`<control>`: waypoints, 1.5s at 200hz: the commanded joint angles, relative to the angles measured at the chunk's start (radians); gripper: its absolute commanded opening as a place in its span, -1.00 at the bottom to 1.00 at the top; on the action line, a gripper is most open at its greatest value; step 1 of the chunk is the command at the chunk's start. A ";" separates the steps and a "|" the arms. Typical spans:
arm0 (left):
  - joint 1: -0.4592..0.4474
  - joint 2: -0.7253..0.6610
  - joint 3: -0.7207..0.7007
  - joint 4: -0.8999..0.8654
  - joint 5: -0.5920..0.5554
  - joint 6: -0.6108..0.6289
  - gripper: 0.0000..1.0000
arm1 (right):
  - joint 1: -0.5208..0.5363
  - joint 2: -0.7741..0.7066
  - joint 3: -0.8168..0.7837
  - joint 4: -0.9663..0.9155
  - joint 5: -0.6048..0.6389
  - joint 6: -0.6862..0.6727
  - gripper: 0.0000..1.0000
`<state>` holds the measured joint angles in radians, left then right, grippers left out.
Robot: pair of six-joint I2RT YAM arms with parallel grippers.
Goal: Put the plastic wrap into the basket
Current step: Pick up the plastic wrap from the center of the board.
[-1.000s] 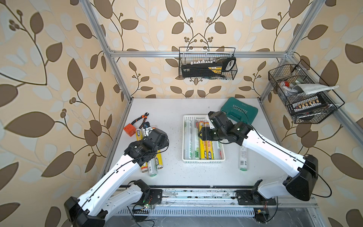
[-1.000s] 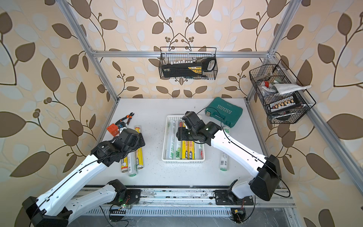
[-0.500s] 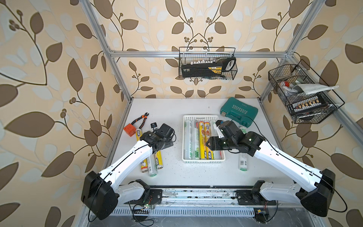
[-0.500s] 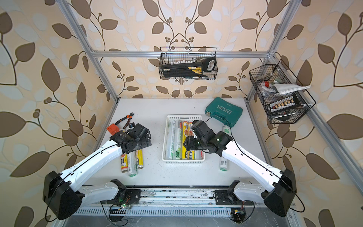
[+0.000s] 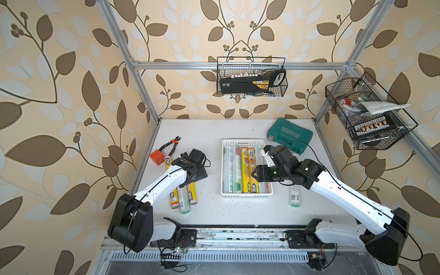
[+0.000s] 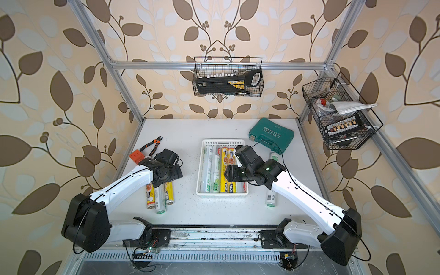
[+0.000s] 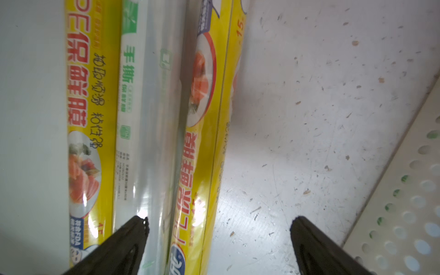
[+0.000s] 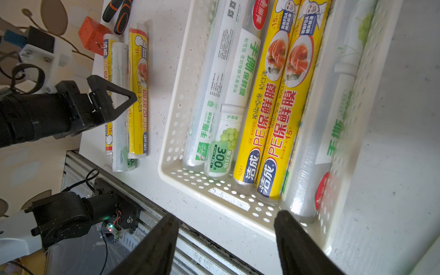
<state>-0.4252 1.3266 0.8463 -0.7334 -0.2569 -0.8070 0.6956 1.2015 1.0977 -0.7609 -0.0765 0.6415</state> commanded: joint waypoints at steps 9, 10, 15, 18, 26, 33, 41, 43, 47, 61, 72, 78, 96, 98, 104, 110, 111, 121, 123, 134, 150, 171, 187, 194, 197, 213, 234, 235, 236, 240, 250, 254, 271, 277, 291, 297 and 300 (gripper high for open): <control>0.004 0.033 -0.025 0.066 0.039 0.017 0.96 | -0.016 0.022 -0.003 -0.020 -0.012 -0.023 0.36; 0.003 0.034 -0.025 0.067 0.039 0.017 0.96 | -0.016 0.022 -0.002 -0.020 -0.012 -0.023 0.36; 0.004 0.040 -0.028 0.073 0.039 0.018 0.96 | -0.017 0.025 -0.001 -0.023 -0.014 -0.025 0.36; 0.003 0.044 -0.031 0.077 0.041 0.018 0.96 | -0.019 0.024 -0.001 -0.024 -0.014 -0.025 0.36; 0.004 0.051 -0.035 0.085 0.043 0.019 0.96 | -0.021 0.026 0.000 -0.026 -0.016 -0.026 0.36; 0.005 0.058 -0.039 0.090 0.040 0.018 0.97 | -0.023 0.026 0.001 -0.025 -0.018 -0.027 0.36; 0.006 0.065 -0.042 0.096 0.039 0.013 0.97 | -0.025 0.024 0.001 -0.025 -0.018 -0.028 0.36; 0.007 0.067 -0.043 0.097 0.038 0.012 0.97 | -0.025 0.024 0.001 -0.025 -0.018 -0.029 0.36; 0.007 0.071 -0.045 0.099 0.040 0.010 0.97 | -0.026 0.024 0.001 -0.025 -0.018 -0.028 0.36; 0.007 0.083 -0.048 0.111 0.049 0.008 0.97 | -0.029 0.026 0.001 -0.025 -0.024 -0.031 0.36; 0.007 0.090 -0.047 0.119 0.058 0.008 0.97 | -0.032 0.027 0.000 -0.025 -0.025 -0.031 0.37; 0.006 0.092 -0.048 0.124 0.066 0.009 0.96 | -0.034 0.029 0.000 -0.025 -0.026 -0.030 0.36; 0.007 0.095 -0.049 0.146 0.091 0.021 0.84 | -0.040 0.035 0.000 -0.027 -0.034 -0.031 0.37; 0.007 0.095 -0.049 0.149 0.094 0.023 0.82 | -0.041 0.036 0.001 -0.027 -0.034 -0.032 0.37; 0.007 0.097 -0.049 0.159 0.106 0.032 0.72 | -0.042 0.037 0.000 -0.025 -0.036 -0.030 0.37; 0.007 0.100 -0.050 0.170 0.119 0.039 0.67 | -0.043 0.039 0.001 -0.023 -0.038 -0.030 0.36; 0.007 0.101 -0.050 0.172 0.120 0.039 0.67 | -0.042 0.040 0.000 -0.023 -0.039 -0.031 0.36; 0.006 0.108 -0.048 0.176 0.123 0.043 0.65 | -0.043 0.044 0.002 -0.020 -0.043 -0.031 0.37; 0.006 0.108 -0.047 0.177 0.123 0.043 0.65 | -0.043 0.044 0.002 -0.020 -0.044 -0.030 0.37; 0.006 0.108 -0.044 0.173 0.118 0.045 0.65 | -0.044 0.047 0.004 -0.020 -0.046 -0.028 0.37; 0.007 0.141 -0.044 0.171 0.107 0.044 0.67 | -0.044 0.049 0.006 -0.021 -0.046 -0.028 0.37; 0.008 0.148 -0.044 0.169 0.096 0.040 0.65 | -0.047 0.045 0.007 -0.026 -0.045 -0.030 0.37; 0.006 0.162 -0.037 0.170 0.106 0.042 0.54 | -0.048 0.043 0.007 -0.028 -0.045 -0.032 0.37; 0.008 0.168 -0.035 0.170 0.109 0.042 0.49 | -0.050 0.043 0.007 -0.029 -0.045 -0.033 0.37; 0.007 0.170 -0.034 0.170 0.108 0.042 0.47 | -0.050 0.041 0.007 -0.030 -0.045 -0.033 0.37; 0.007 0.177 -0.036 0.178 0.115 0.043 0.39 | -0.054 0.040 0.004 -0.034 -0.044 -0.035 0.37; 0.007 0.185 -0.038 0.190 0.128 0.048 0.22 | -0.058 0.036 -0.002 -0.034 -0.043 -0.036 0.37; 0.007 0.186 -0.038 0.191 0.127 0.048 0.21 | -0.058 0.036 -0.003 -0.033 -0.042 -0.037 0.37; 0.007 0.187 -0.039 0.191 0.128 0.048 0.21 | -0.059 0.035 -0.004 -0.033 -0.043 -0.036 0.37; 0.008 0.188 -0.039 0.193 0.129 0.047 0.19 | -0.060 0.035 -0.005 -0.032 -0.042 -0.036 0.37; 0.007 0.193 -0.039 0.198 0.133 0.048 0.12 | -0.062 0.035 -0.008 -0.032 -0.044 -0.036 0.37; 0.007 0.195 -0.041 0.199 0.136 0.048 0.10 | -0.063 0.034 -0.009 -0.032 -0.045 -0.037 0.37; 0.008 0.200 -0.042 0.206 0.146 0.051 -0.05 | -0.064 0.035 -0.010 -0.032 -0.046 -0.037 0.37; 0.007 0.198 -0.041 0.206 0.149 0.051 -0.11 | -0.066 0.035 -0.010 -0.034 -0.046 -0.037 0.37; 0.008 0.192 -0.037 0.197 0.152 0.055 -0.22 | -0.068 0.032 -0.012 -0.034 -0.046 -0.037 0.37; 0.006 0.186 -0.033 0.191 0.153 0.057 -0.24 | -0.070 0.030 -0.013 -0.035 -0.045 -0.038 0.37; 0.007 0.184 -0.031 0.187 0.153 0.057 -0.25 | -0.070 0.030 -0.012 -0.036 -0.045 -0.039 0.37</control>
<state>-0.4244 1.5230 0.8001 -0.5350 -0.1226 -0.7593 0.6323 1.2446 1.0977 -0.7731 -0.1135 0.6189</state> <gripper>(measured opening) 0.427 0.685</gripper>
